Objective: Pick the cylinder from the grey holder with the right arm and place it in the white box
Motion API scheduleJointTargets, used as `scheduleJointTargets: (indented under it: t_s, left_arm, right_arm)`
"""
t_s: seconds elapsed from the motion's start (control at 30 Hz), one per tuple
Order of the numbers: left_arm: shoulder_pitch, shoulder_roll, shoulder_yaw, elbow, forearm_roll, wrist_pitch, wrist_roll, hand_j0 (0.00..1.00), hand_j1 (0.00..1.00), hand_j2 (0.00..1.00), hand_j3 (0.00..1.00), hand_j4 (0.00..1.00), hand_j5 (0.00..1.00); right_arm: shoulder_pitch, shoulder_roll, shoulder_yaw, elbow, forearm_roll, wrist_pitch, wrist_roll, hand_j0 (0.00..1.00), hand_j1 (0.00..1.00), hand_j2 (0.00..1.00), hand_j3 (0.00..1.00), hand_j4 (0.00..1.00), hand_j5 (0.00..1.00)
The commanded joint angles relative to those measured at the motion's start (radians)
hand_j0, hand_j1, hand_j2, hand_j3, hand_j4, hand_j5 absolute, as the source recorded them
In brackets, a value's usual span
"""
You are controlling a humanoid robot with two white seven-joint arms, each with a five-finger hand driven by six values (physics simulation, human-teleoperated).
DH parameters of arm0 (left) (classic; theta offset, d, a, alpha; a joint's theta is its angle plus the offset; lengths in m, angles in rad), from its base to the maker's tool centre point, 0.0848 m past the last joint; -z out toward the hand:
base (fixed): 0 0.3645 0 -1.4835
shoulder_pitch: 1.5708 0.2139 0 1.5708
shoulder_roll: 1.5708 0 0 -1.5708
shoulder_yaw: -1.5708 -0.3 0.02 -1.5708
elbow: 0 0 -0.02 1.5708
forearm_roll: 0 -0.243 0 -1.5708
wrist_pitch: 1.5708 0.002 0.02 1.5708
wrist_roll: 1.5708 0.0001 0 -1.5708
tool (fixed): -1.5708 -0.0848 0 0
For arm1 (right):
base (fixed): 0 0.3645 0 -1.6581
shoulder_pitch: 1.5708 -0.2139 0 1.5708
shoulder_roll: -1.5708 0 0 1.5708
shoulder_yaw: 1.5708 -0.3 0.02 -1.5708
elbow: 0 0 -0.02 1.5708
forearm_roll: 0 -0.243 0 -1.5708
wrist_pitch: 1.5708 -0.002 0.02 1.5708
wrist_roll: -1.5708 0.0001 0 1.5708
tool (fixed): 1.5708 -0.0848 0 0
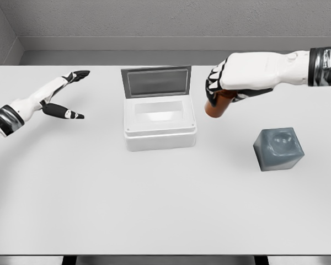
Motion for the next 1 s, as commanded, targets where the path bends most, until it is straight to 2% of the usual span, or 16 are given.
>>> scheduleJointTargets:
  t_s: [0.0,0.43,0.67,0.97]
  left_arm:
    - [0.000,-0.003,0.001,0.005,0.007,0.003,0.000,1.00,1.00,1.00,1.00,1.00,1.00]
    - [0.000,-0.023,0.002,0.002,0.004,0.006,0.000,1.00,1.00,1.00,1.00,1.00,1.00]
    - [-0.005,-0.025,0.001,0.002,0.004,0.006,0.000,1.00,1.00,1.00,1.00,1.00,1.00]
    - [-0.005,-0.025,0.001,0.004,0.001,0.006,0.000,1.00,1.00,1.00,1.00,1.00,1.00]
  right_arm:
    - [0.000,0.030,0.003,0.024,-0.002,0.002,0.006,0.41,0.41,0.41,0.41,0.41,0.41]
    - [-0.028,0.044,0.008,0.028,0.000,0.002,0.017,0.41,0.41,0.41,0.41,0.41,0.41]
    - [-0.049,0.102,0.028,0.045,0.007,0.002,0.040,0.41,0.41,0.41,0.41,0.41,0.41]
    - [-0.081,0.130,0.037,0.088,0.013,0.002,0.046,0.41,0.41,0.41,0.41,0.41,0.41]
